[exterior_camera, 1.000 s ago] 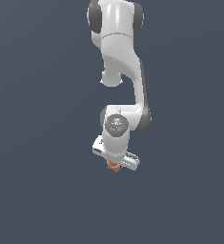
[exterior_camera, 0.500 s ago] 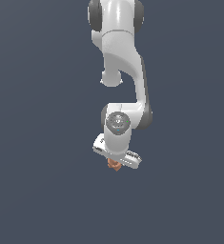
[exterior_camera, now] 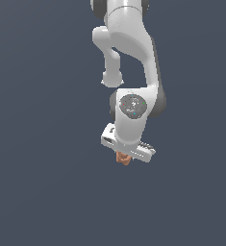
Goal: Pick up the object and move it to a goal position.
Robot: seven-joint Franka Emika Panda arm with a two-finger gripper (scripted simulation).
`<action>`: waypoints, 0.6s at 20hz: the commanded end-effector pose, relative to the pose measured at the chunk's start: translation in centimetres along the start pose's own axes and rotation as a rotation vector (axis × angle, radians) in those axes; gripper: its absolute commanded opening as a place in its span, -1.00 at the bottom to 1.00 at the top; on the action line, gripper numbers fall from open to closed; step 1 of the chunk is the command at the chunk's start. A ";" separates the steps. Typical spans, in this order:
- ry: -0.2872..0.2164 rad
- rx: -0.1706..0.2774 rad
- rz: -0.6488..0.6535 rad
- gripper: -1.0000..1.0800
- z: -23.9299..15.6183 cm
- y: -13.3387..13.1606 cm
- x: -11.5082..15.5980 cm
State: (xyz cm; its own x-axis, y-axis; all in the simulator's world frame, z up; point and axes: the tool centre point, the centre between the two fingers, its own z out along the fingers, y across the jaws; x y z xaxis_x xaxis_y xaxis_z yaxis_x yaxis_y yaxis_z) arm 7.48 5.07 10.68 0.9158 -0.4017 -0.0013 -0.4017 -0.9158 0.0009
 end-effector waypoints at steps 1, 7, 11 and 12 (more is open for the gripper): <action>0.001 0.001 -0.001 -1.00 -2.5 -1.1 -1.0; 0.001 0.000 0.000 -1.00 -8.8 -3.8 -3.4; 0.002 0.000 0.000 -1.00 -13.0 -5.6 -5.1; 0.002 0.000 0.000 -1.00 -14.0 -6.0 -5.4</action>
State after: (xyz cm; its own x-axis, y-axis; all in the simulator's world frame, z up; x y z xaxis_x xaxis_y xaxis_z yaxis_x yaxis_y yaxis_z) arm 5.27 11.92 23.12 0.9160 -0.4012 0.0007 -0.4012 -0.9160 0.0003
